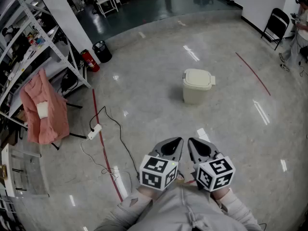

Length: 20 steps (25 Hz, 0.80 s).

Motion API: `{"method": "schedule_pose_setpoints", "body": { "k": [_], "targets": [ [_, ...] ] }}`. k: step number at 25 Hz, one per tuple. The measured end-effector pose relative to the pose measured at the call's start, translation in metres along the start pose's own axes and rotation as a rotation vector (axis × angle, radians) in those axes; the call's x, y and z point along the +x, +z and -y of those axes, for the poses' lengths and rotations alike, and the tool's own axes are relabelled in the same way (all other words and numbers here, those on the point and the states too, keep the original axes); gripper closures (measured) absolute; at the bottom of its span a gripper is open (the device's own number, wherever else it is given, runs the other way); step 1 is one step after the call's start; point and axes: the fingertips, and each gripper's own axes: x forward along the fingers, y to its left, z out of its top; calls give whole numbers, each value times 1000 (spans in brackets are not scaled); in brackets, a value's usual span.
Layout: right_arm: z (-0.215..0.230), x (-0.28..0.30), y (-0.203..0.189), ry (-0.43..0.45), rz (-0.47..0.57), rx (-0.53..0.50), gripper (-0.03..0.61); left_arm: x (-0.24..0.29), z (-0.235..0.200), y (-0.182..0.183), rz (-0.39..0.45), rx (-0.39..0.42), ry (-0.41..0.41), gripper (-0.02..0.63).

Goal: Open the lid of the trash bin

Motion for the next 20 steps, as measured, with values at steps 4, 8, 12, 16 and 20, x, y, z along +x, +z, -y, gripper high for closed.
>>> {"method": "schedule_pose_setpoints", "body": {
  "k": [4, 8, 12, 16, 20],
  "targets": [
    [7, -5, 6, -3, 22, -21, 575, 7, 10, 6, 5, 46, -2, 611],
    [13, -6, 8, -3, 26, -44, 575, 17, 12, 12, 17, 58, 5, 611],
    [21, -6, 6, -14, 22, -64, 575, 27, 14, 12, 19, 53, -1, 610],
    [27, -5, 3, -21, 6, -64, 575, 32, 14, 8, 14, 47, -7, 609],
    [27, -2, 1, -14, 6, -32, 575, 31, 6, 5, 5, 27, -4, 611]
  ]
}}
